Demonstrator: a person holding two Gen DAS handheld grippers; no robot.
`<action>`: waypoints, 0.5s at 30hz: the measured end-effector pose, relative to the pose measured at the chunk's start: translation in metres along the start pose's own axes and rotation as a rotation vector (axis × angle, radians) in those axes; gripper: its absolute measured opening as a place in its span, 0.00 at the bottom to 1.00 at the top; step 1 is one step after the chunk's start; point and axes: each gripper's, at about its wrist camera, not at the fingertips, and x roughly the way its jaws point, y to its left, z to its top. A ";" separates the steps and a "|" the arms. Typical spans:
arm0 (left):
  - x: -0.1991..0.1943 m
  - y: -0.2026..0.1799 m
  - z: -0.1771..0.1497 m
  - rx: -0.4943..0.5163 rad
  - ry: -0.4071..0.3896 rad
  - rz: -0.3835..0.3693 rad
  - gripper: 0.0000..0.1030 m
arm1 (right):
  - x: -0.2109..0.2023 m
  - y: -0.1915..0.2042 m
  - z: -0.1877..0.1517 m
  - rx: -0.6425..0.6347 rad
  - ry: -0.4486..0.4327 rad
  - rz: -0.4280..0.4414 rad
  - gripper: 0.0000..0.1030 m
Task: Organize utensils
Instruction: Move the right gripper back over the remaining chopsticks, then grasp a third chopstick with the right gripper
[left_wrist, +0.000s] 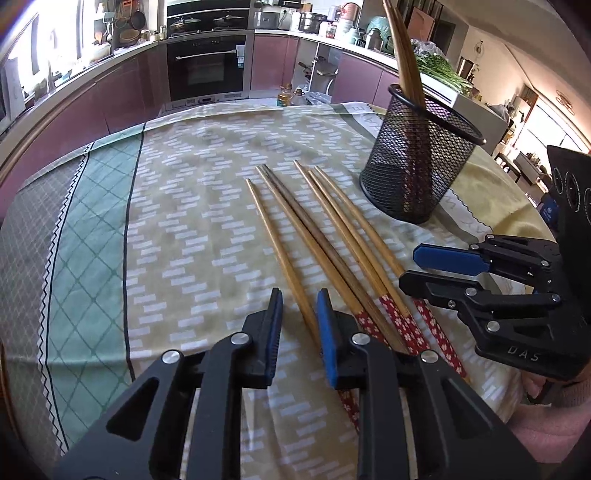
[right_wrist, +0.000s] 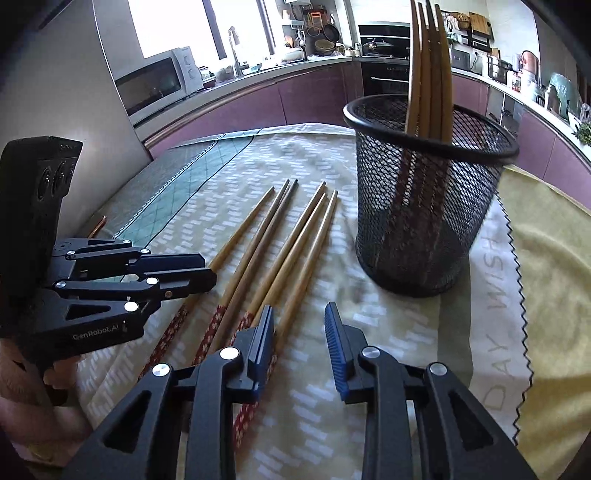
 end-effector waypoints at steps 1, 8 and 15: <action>0.001 0.001 0.002 -0.002 0.000 0.002 0.21 | 0.002 0.000 0.003 -0.002 -0.003 -0.009 0.27; 0.009 0.006 0.013 -0.019 0.001 0.005 0.15 | 0.014 -0.001 0.014 0.012 0.001 -0.011 0.24; 0.009 0.012 0.012 -0.069 -0.015 0.001 0.11 | 0.012 -0.012 0.013 0.074 -0.006 0.024 0.08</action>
